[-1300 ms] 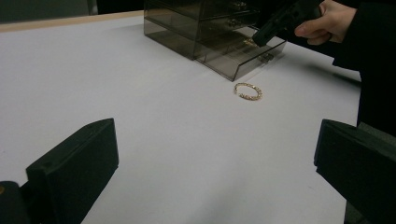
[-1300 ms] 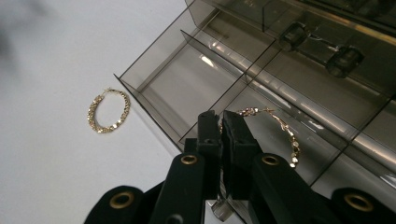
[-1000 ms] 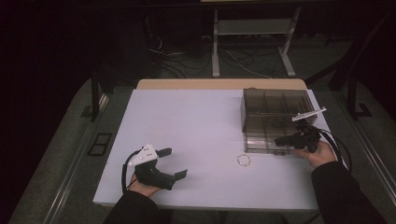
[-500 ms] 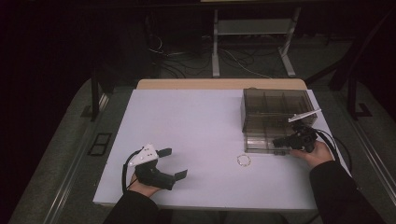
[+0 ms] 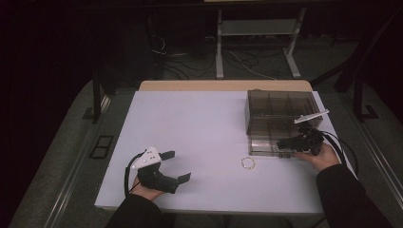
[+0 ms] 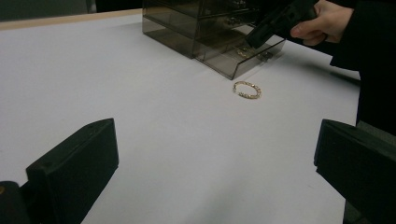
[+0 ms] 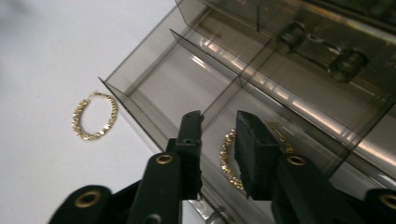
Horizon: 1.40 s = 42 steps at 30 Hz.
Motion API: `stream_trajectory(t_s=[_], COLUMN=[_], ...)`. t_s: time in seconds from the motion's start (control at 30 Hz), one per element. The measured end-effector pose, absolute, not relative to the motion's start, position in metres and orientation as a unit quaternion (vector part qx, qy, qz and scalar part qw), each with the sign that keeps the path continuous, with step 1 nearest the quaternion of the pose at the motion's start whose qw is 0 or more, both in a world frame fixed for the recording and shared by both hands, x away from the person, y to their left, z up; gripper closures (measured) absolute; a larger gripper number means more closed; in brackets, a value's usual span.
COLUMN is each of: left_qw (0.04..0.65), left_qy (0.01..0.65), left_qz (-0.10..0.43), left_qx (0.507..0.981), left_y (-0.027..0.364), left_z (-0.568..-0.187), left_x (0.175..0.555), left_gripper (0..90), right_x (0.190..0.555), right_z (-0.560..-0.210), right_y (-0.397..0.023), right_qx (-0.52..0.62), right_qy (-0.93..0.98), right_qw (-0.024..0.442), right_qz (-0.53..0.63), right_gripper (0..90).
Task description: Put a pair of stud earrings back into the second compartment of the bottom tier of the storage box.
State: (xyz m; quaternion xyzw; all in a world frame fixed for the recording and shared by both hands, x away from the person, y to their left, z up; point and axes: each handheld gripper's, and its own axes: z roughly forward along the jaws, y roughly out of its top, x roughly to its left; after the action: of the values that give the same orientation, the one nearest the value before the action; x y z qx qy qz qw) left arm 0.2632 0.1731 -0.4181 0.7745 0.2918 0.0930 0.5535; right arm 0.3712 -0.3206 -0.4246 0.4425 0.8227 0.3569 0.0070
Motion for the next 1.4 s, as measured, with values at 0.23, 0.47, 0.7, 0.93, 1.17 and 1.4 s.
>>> stream_trajectory(t_s=[0.23,0.47,0.7,0.93,1.17,1.4], left_qw=[0.554,0.554,0.554,0.555,0.555,0.555], left_qy=[0.291,0.291,0.292,0.291,0.29,0.29], left_qz=[0.094,0.094,0.094,0.094,0.094,0.094], left_qx=[0.774,0.774,0.774,0.774,0.774,0.774], left_y=[0.174,0.173,0.173,0.173,0.173,0.173], left_z=[-0.418,-0.418,-0.418,-0.418,-0.418,-0.418], left_x=[0.263,0.263,0.263,0.263,0.263,0.263], left_gripper=[0.0,0.0,0.0,0.0,0.0,0.0], right_x=[0.365,0.359,0.352,0.343,0.335,0.332], right_z=[-0.414,-0.406,-0.392,-0.378,-0.367,-0.365], right_y=[-0.316,-0.313,-0.306,-0.291,-0.274,-0.263], right_qx=[0.438,0.439,0.418,0.387,0.358,0.338], right_qy=[0.823,0.822,0.829,0.842,0.852,0.861], right_qw=[0.017,0.024,0.02,0.024,0.029,0.025], right_qz=[0.361,0.362,0.37,0.375,0.38,0.379], right_gripper=[56.7,31.9,10.7,0.3,0.3,0.3])
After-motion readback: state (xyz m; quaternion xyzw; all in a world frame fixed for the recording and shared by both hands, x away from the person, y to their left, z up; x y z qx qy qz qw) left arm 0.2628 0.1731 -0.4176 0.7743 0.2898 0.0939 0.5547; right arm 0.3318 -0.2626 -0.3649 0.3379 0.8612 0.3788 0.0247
